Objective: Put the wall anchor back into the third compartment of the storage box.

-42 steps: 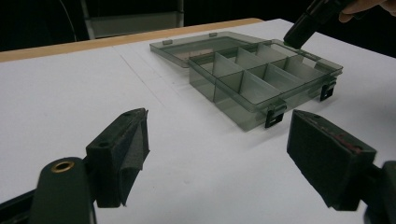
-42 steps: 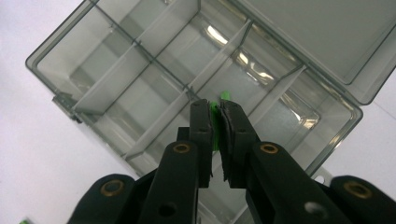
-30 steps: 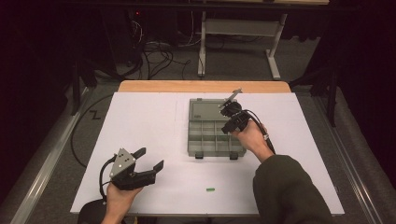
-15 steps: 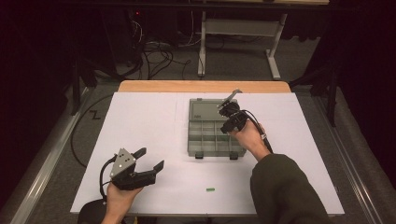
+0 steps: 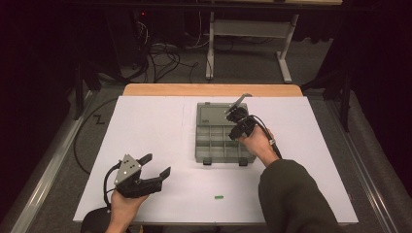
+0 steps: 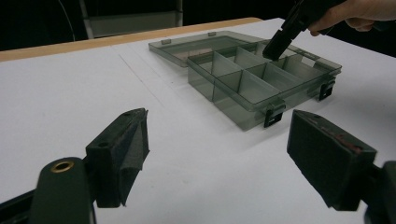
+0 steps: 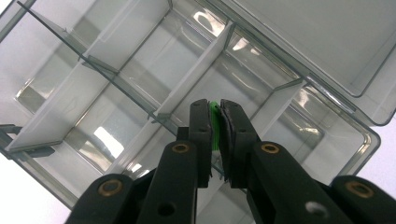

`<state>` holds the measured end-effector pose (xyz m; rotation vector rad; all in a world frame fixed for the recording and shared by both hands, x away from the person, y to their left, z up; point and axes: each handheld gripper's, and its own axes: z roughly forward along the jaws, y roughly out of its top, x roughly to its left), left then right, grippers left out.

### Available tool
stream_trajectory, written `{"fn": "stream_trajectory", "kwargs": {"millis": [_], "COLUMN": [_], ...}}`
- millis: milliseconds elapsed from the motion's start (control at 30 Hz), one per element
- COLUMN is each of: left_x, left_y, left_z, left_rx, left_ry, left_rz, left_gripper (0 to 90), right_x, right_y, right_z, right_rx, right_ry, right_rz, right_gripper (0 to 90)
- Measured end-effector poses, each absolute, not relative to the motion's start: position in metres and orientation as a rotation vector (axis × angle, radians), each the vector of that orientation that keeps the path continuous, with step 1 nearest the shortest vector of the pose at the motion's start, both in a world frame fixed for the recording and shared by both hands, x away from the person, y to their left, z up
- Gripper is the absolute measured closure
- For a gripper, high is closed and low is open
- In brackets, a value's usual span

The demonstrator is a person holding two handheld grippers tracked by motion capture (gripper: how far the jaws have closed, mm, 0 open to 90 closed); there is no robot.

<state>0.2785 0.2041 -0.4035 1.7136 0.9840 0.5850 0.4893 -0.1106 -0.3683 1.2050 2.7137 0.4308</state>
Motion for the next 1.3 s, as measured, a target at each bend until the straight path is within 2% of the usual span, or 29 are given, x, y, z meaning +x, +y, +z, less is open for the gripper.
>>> {"fn": "stream_trajectory", "kwargs": {"millis": [467, 900, 1300], "left_x": [0.278, 0.278, 0.279], "left_y": [0.204, 0.204, 0.205], "left_z": [-0.403, -0.403, -0.403], "left_rx": [1.709, 1.708, 1.706], "left_ry": [0.986, 0.987, 0.988], "left_rz": [0.585, 0.585, 0.584], "left_gripper": [21.1, 21.1, 21.1], "right_x": [0.491, 0.487, 0.464], "right_y": [-0.110, -0.115, -0.112], "right_z": [-0.372, -0.365, -0.349], "right_rx": [1.231, 1.225, 1.131], "right_ry": [2.717, 2.709, 2.724], "right_rz": [0.411, 0.454, 0.504], "right_gripper": [85.5, 79.4, 72.3]}}
